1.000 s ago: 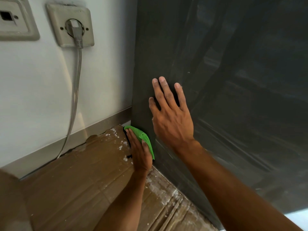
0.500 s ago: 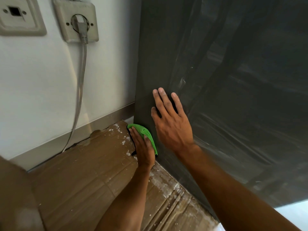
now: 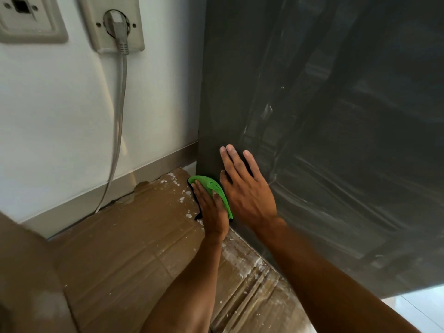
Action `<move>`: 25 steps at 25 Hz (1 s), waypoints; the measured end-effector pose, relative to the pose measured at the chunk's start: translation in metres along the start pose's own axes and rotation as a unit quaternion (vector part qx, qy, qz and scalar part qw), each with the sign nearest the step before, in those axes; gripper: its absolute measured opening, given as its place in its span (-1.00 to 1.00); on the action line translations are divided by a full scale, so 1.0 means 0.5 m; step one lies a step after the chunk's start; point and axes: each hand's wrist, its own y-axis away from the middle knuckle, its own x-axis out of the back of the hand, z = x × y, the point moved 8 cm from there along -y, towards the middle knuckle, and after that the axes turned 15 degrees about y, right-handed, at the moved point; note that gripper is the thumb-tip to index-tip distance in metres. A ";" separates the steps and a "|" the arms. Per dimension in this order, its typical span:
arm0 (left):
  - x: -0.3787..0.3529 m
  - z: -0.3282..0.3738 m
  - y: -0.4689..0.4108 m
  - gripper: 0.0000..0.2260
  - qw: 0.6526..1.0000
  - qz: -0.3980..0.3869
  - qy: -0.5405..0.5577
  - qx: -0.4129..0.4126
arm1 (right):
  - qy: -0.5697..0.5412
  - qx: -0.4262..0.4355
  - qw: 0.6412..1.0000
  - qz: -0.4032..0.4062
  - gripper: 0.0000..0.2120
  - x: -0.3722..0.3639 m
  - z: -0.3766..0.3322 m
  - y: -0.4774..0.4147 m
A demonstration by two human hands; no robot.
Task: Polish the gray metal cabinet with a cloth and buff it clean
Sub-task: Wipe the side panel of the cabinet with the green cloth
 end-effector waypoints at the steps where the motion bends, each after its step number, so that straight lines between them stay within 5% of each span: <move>1: -0.001 -0.007 0.004 -0.37 1.000 -0.004 -0.007 0.003 | 0.000 0.014 1.000 -0.008 -0.56 -0.007 -0.012 0.013; 7: -0.006 -0.015 0.031 -0.39 0.997 -0.019 -0.059 0.041 | -0.018 0.073 0.997 -0.031 -0.39 -0.036 -0.050 0.100; 25: -0.099 -0.013 0.258 -0.24 0.983 -0.100 -0.125 0.087 | 0.046 0.184 0.977 -0.098 -0.51 -0.011 -0.003 0.251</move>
